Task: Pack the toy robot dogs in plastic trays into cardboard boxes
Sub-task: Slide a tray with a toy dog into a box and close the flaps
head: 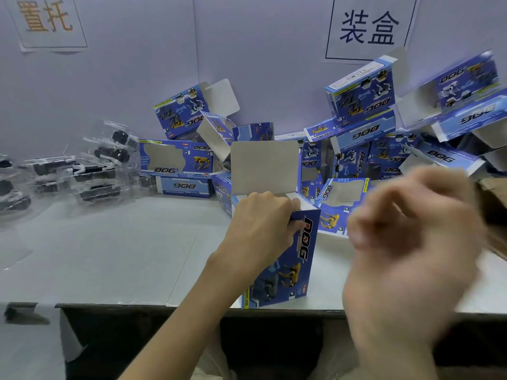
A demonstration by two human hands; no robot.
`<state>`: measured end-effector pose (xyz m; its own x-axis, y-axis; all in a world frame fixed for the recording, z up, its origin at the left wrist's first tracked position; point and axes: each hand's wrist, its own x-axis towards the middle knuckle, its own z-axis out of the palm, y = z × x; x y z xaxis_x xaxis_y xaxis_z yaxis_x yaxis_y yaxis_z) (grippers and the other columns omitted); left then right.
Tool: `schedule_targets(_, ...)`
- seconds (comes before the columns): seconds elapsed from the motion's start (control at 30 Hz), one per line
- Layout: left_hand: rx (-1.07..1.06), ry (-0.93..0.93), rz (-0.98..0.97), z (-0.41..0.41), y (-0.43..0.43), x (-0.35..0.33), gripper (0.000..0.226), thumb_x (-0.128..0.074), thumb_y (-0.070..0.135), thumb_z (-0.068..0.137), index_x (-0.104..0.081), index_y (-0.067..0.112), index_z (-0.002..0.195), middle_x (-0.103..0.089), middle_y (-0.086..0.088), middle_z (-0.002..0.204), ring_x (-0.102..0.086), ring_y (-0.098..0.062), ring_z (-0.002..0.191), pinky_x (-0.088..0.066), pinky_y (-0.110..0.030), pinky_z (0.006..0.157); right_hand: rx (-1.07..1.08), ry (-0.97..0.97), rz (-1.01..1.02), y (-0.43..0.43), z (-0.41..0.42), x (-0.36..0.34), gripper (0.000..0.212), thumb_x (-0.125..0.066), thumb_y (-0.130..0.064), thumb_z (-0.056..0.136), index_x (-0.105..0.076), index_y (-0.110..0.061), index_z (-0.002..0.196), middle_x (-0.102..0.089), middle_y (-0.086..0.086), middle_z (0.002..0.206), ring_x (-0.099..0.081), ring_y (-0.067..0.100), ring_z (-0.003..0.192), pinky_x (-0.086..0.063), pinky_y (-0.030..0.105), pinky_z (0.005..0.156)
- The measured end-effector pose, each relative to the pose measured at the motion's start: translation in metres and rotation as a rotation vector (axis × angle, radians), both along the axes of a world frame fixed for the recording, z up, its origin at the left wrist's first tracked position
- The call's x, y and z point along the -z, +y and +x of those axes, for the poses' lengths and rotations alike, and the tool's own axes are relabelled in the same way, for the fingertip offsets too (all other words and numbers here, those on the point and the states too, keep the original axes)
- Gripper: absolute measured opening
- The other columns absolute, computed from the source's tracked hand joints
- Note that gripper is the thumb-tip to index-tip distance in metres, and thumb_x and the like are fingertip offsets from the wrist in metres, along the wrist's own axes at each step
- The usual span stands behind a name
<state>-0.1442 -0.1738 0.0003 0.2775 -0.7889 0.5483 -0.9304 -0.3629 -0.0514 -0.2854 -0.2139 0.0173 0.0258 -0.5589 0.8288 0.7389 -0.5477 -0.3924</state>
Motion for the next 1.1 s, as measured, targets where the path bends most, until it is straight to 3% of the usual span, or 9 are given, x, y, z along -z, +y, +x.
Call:
schedule_targets(0.1, 0.024, -0.007, -0.001, 0.003, -0.001, 0.002, 0.028, -0.049, 0.048, 0.100, -0.064, 0.028, 0.114, -0.071, 0.004, 0.098, -0.064, -0.023, 0.090, -0.032, -0.028, 0.065, 0.038, 0.134, 0.076, -0.020, 0.034, -0.014, 0.010, -0.058, -0.012, 0.082, -0.063, -0.020, 0.079, -0.065, -0.004, 0.070, -0.059, 0.017, 0.058, -0.047, 0.026, 0.056)
schedule_targets(0.2, 0.044, -0.016, -0.035, 0.007, 0.000, 0.006, 0.031, -0.051, 0.049, 0.099, -0.066, 0.030, 0.117, -0.073, 0.004, 0.097, -0.066, -0.022, 0.088, -0.034, -0.028, 0.063, 0.233, 0.510, -0.125, -0.052, 0.076, -0.038, 0.024, -0.056, -0.015, 0.091, -0.068, -0.018, 0.112, -0.070, -0.006, 0.109, -0.065, 0.012, 0.095, -0.049, 0.023, 0.083)
schedule_targets(0.3, 0.085, -0.001, -0.105, 0.012, 0.004, 0.008, 0.029, -0.059, 0.049, 0.094, -0.070, 0.031, 0.114, -0.075, 0.005, 0.095, -0.067, -0.024, 0.089, -0.041, -0.028, 0.063, 0.398, 0.866, -0.409, -0.086, 0.105, -0.053, 0.042, -0.059, -0.022, 0.097, -0.056, -0.022, 0.140, -0.055, -0.006, 0.144, -0.047, 0.012, 0.132, -0.036, 0.029, 0.111)
schedule_targets(0.4, 0.120, 0.034, -0.092, 0.021, 0.009, 0.007, 0.031, -0.059, 0.052, 0.093, -0.069, 0.035, 0.117, -0.075, 0.006, 0.098, -0.067, -0.025, 0.095, -0.051, -0.033, 0.069, 0.420, 1.056, -0.605, -0.105, 0.122, -0.054, 0.039, -0.066, -0.028, 0.094, -0.064, -0.026, 0.133, -0.061, -0.007, 0.138, -0.053, 0.013, 0.129, -0.039, 0.034, 0.111)
schedule_targets(0.57, 0.158, 0.091, -0.061, 0.027, 0.016, 0.005, 0.037, -0.060, 0.053, 0.092, -0.064, 0.041, 0.127, -0.070, 0.011, 0.120, -0.065, -0.021, 0.105, -0.049, -0.031, 0.074, 0.467, 0.867, -0.675, -0.110, 0.128, -0.043, 0.029, -0.071, -0.019, 0.089, -0.074, -0.022, 0.118, -0.075, -0.002, 0.112, -0.070, 0.014, 0.105, -0.049, 0.024, 0.094)
schedule_targets(0.7, 0.137, 0.128, -0.028, 0.024, 0.014, 0.003, 0.037, -0.058, 0.054, 0.092, -0.062, 0.047, 0.128, -0.041, 0.012, 0.154, -0.063, -0.023, 0.112, -0.052, -0.036, 0.083, 0.505, 0.656, -0.719, -0.102, 0.130, -0.029, 0.025, -0.070, -0.009, 0.087, -0.077, -0.013, 0.111, -0.077, 0.002, 0.104, -0.074, 0.021, 0.093, -0.057, 0.036, 0.082)
schedule_targets(0.87, 0.163, 0.114, -0.060, 0.024, 0.014, 0.005, 0.041, -0.058, 0.053, 0.093, -0.060, 0.043, 0.132, -0.062, 0.013, 0.134, -0.061, -0.019, 0.116, -0.051, -0.033, 0.088, 0.598, 0.537, -0.804, -0.103, 0.131, -0.020, 0.025, -0.065, -0.004, 0.089, -0.078, -0.012, 0.108, -0.077, 0.002, 0.102, -0.075, 0.024, 0.087, -0.057, 0.036, 0.078)
schedule_targets(0.97, 0.176, 0.102, -0.073, 0.023, 0.014, 0.005, 0.040, -0.058, 0.053, 0.093, -0.060, 0.044, 0.132, -0.062, 0.017, 0.132, -0.062, -0.017, 0.114, -0.052, -0.035, 0.086, 0.652, 0.560, -0.884, -0.106, 0.128, -0.014, 0.031, -0.061, 0.002, 0.088, -0.076, -0.011, 0.112, -0.075, 0.004, 0.111, -0.072, 0.024, 0.105, -0.049, 0.038, 0.094)
schedule_targets(1.1, 0.179, 0.100, -0.076, 0.023, 0.014, 0.005, 0.035, -0.055, 0.055, 0.094, -0.064, 0.045, 0.125, -0.067, 0.021, 0.122, -0.064, -0.013, 0.101, -0.053, -0.032, 0.079, 0.545, 0.808, -0.957, -0.107, 0.115, -0.012, 0.044, -0.052, -0.006, 0.090, -0.067, -0.015, 0.129, -0.062, 0.002, 0.135, -0.049, 0.021, 0.137, -0.031, 0.037, 0.110)
